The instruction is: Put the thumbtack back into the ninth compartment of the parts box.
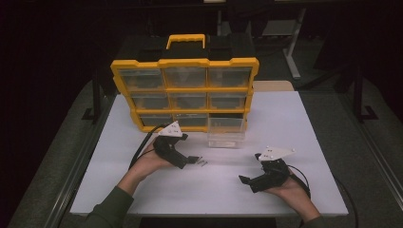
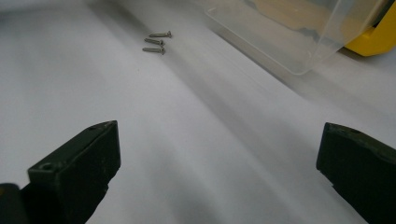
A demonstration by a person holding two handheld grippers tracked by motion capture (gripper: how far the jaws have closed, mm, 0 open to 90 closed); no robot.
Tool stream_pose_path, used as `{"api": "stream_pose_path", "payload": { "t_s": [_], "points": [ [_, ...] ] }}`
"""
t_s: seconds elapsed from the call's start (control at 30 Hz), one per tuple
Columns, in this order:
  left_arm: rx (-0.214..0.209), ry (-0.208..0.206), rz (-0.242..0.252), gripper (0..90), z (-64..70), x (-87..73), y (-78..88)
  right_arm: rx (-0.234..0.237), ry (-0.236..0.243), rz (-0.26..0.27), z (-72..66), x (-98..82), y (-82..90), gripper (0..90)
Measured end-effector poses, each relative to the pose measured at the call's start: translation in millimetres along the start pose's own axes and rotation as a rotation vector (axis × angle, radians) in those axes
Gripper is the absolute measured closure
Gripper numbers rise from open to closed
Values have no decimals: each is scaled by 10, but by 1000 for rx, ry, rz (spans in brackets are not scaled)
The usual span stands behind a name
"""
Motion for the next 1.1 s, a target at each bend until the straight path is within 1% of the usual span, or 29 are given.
{"api": "stream_pose_path", "payload": {
  "t_s": [0.03, 0.27, 0.33, 0.5, 0.6, 0.73, 0.8, 0.93, 1.1],
  "points": [
    [1, -7, -2, 1, -6, 6, -13, 0, 0, 0, 0, 0, 0, 0],
    [-4, -1, -13, 4, -7, 23, -102, 1, -1, 0, -1, 0, 1, 0],
    [-4, -1, -14, 36, -8, 27, -119, 1, -1, -1, 0, -1, 1, 0],
    [1, -1, -17, 55, -23, 33, -161, 1, -1, 0, 1, 1, 3, 0],
    [8, -3, -16, 121, -32, 31, -159, 2, -1, 0, 1, 1, 3, 0],
    [10, 9, -16, 161, -47, 27, -158, 2, -1, 1, 2, 2, 4, 0],
    [8, 20, -20, 196, -46, 19, -167, 2, 2, 0, 1, 4, 2, 0],
    [8, 25, -27, 258, -40, 11, -192, 2, 1, 1, -3, 6, 6, 0],
    [12, 37, -41, 364, -32, -8, -228, 2, 5, -1, -2, 4, 2, 0]
  ]
}}
Point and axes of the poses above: each handheld gripper's, and its own axes: y roughly backward along the jaws, x roughly out of its top, z roughly to its right, the point moved 10 cm from there along -y, roughly forward along the jaws, and after that the axes turned 2 degrees about y, right-handed, at the moved point
